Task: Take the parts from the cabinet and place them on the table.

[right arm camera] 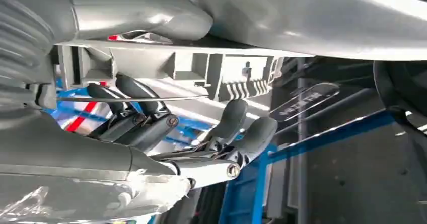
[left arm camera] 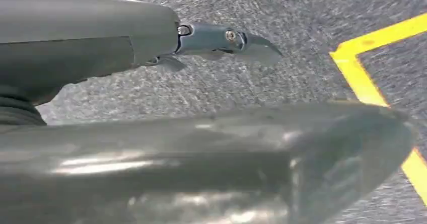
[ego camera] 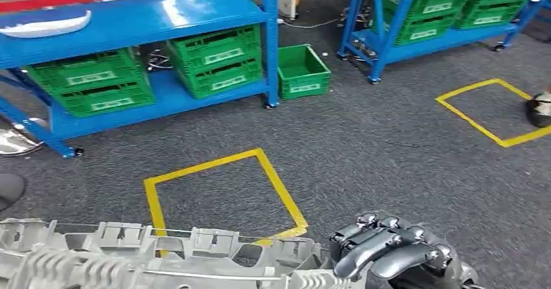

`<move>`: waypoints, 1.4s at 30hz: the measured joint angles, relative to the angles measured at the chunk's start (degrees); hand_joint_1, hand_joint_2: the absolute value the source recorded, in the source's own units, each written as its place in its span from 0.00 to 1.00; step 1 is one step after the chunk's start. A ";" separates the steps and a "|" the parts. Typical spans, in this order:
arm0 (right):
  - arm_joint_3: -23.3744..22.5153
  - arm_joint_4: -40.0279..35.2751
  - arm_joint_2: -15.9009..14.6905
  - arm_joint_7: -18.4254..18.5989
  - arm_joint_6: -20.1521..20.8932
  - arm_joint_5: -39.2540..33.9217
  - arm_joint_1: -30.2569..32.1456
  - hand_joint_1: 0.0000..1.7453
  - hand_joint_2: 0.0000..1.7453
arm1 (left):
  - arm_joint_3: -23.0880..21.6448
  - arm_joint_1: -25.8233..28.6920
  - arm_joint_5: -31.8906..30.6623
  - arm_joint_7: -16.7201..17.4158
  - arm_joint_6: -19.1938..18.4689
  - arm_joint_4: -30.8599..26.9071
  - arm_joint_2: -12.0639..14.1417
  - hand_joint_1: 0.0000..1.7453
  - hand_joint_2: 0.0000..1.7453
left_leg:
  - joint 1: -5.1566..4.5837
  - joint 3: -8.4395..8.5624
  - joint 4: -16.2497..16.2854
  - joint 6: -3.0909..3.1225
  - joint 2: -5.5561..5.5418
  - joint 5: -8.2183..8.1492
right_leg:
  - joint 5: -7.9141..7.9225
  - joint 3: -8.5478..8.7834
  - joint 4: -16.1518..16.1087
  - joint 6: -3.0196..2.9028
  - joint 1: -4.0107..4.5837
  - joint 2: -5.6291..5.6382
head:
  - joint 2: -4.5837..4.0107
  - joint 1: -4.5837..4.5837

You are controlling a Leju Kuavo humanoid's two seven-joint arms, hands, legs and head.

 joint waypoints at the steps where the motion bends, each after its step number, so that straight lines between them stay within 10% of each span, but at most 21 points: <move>1: -0.05 -0.02 0.00 0.04 0.00 0.04 0.08 1.00 1.00 | 0.00 0.06 0.00 0.00 -0.02 0.00 -0.05 0.00 0.00 | -0.26 -0.14 0.16 0.32 0.43 -0.12 | 0.25 -0.25 -0.21 0.38 -0.20 0.56 | 0.00 -0.13; 3: -0.13 -0.13 0.00 0.07 -0.02 0.09 0.48 1.00 1.00 | 0.00 -0.01 0.00 0.20 -0.18 0.02 -0.33 0.00 0.00 | 0.13 -0.12 -0.08 1.17 2.27 0.35 | 0.72 -0.78 -0.44 1.07 -0.34 1.92 | 0.00 -0.17; 6: -0.22 -0.46 0.00 0.42 -0.88 1.05 0.67 1.00 1.00 | 0.00 -0.11 -0.13 2.45 -0.63 0.00 -0.22 0.00 0.00 | -0.09 -0.15 -0.08 1.85 4.24 0.45 | -5.26 -4.59 8.66 1.81 0.05 -5.22 | 0.00 0.94; 9: -0.41 -1.18 -0.04 0.96 -2.25 2.47 1.96 1.00 1.00 | 0.00 0.35 -0.74 4.37 -0.55 0.02 -0.44 0.00 0.00 | -0.25 -0.19 -0.05 1.92 6.81 0.39 | -9.20 -9.12 19.40 2.05 -0.09 -6.66 | 0.00 0.96; 12: -1.05 -2.19 -0.42 1.95 -2.43 3.32 3.14 1.00 1.00 | -0.02 0.05 -1.27 4.61 -0.74 0.05 -1.56 0.00 0.00 | -0.25 0.12 -0.05 1.61 8.75 0.17 | -3.40 -1.81 7.15 1.83 -0.10 -7.69 | 0.00 0.96; 14: -1.34 -2.65 -0.55 2.45 -2.25 3.43 3.41 1.00 1.00 | -0.13 0.01 -1.88 4.41 -1.27 0.09 -2.08 0.00 0.00 | -1.00 0.47 0.12 0.95 9.63 -0.26 | -2.43 2.27 0.18 1.33 0.43 -11.90 | 0.00 1.14; 18: -1.60 -2.71 -0.50 2.21 -1.79 1.95 3.56 1.00 1.00 | -0.28 -0.19 -2.58 4.24 -1.99 0.11 -2.78 0.00 0.00 | -0.90 0.81 -0.27 -0.18 11.86 -0.20 | -1.86 1.42 0.12 -0.22 0.50 -8.88 | 0.00 0.81; 21: -1.84 -2.52 0.37 1.68 -1.14 1.05 3.18 1.00 1.00 | -0.33 -0.06 -2.64 4.24 -1.94 0.09 -2.58 0.00 0.00 | -0.69 -2.22 6.59 -0.63 6.67 -5.17 | -1.30 1.42 -0.38 -1.10 0.02 -7.13 | 0.00 0.20; 23: -2.41 -1.95 1.05 0.98 -0.48 0.50 3.37 1.00 1.00 | -0.33 0.34 -2.29 4.24 -1.77 0.09 -1.57 0.00 0.00 | -0.79 -6.94 16.03 -0.65 5.71 -8.82 | -1.22 1.24 -0.36 -1.31 0.08 -5.64 | 0.00 0.11; 25: -3.52 -1.18 1.68 0.13 0.11 -0.04 3.85 1.00 1.00 | -0.28 0.71 -1.73 4.24 -1.35 0.09 -0.33 0.00 0.00 | -0.87 -7.99 17.02 -0.58 5.57 -7.22 | -1.19 1.24 -0.33 -1.30 0.06 -4.16 | 0.00 0.07; 27: -4.44 -0.72 2.19 -0.33 0.30 -0.37 4.08 1.00 1.00 | -0.24 0.75 -1.29 4.72 -0.78 0.05 0.70 0.00 0.00 | -0.73 -4.76 9.41 -0.47 5.14 -1.88 | -1.07 1.29 -0.21 -1.07 -0.11 -2.65 | 0.00 0.07; 29: -5.05 -0.44 2.58 -0.57 0.44 -0.48 4.33 1.00 1.00 | -0.20 0.88 -1.22 4.90 -0.59 0.05 1.38 0.00 0.00 | -0.16 -1.16 1.21 -0.69 0.10 0.86 | -1.13 0.94 0.39 -0.45 0.13 -1.36 | 0.00 -0.13; 33: -6.03 -0.05 2.97 -0.63 0.46 -0.50 4.97 1.00 1.00 | -0.15 0.91 -1.22 5.05 -0.39 -0.02 2.23 0.00 0.00 | -0.42 -1.06 0.65 0.67 1.80 0.64 | -0.45 -0.42 0.08 0.88 -0.38 0.86 | 0.00 -0.13; 36: -6.47 0.19 2.99 -0.50 1.20 -0.44 4.51 1.00 1.00 | -0.15 0.95 -1.27 5.14 -0.26 -0.04 2.64 0.00 0.00 | -0.25 -0.97 0.40 1.58 3.79 0.72 | -4.26 -2.79 5.56 1.62 -0.04 -5.44 | 0.00 0.53; 39: -6.84 0.50 2.99 -1.05 1.94 -0.50 4.45 1.00 1.00 | -0.15 1.49 -1.90 4.89 -0.70 -0.06 3.32 0.00 0.00 | -0.37 -0.96 0.41 1.74 6.29 0.61 | -9.67 -9.03 18.94 2.06 -0.26 -6.57 | 0.00 0.48; 42: -7.59 0.54 2.99 -1.16 2.08 -0.57 4.48 1.00 1.00 | -0.24 1.32 -2.54 4.57 -1.07 -0.09 3.65 0.00 0.00 | -0.37 -0.45 0.41 1.43 8.10 0.26 | -4.52 -4.47 10.77 1.83 -0.28 -7.20 | 0.00 0.50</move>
